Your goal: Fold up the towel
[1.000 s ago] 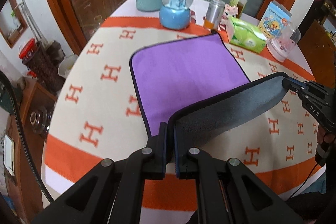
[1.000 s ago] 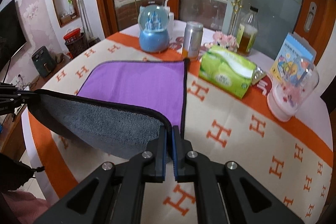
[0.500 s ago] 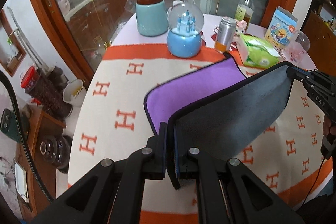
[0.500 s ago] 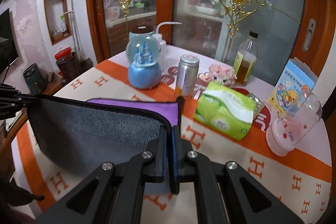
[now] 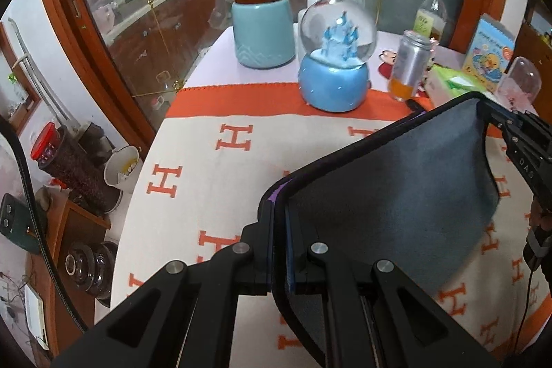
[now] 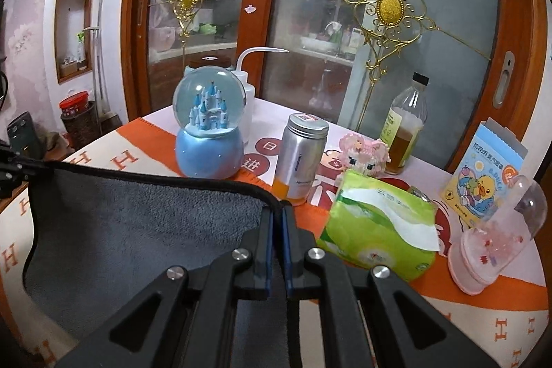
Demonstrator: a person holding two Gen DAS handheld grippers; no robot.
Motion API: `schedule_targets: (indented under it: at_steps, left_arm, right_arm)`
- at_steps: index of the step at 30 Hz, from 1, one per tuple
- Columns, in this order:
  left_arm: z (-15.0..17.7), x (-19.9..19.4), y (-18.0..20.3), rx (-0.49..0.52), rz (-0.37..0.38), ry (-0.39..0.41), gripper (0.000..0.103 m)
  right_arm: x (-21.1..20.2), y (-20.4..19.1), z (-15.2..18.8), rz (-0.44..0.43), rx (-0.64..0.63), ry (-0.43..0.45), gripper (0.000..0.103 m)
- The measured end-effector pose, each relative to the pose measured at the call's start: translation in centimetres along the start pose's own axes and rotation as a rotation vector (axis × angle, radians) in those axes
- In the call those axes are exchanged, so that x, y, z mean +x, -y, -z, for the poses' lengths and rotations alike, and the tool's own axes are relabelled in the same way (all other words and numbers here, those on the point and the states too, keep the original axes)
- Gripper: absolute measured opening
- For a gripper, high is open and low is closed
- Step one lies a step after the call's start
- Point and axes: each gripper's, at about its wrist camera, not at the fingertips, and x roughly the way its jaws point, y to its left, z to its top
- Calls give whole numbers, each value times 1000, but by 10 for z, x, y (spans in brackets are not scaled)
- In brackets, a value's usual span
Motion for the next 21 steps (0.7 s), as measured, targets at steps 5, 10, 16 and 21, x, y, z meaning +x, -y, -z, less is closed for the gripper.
schedule_targets:
  at_steps: [5, 10, 16, 21]
  left_arm:
    - [-1, 20, -4, -20, -7, -20, 6]
    - [0, 30, -8, -32, -19, -38, 19]
    - [5, 27, -12, -77, -6, -44, 36]
    - [14, 21, -11, -114, -1, -71, 52]
  right_arm:
    - [18, -6, 1, 25, 12, -16, 9]
    - [27, -4, 4, 37, 53, -35, 40]
    - [22, -3, 8, 38, 73, -43, 51]
    - [7, 2, 11, 35, 105, -44, 61]
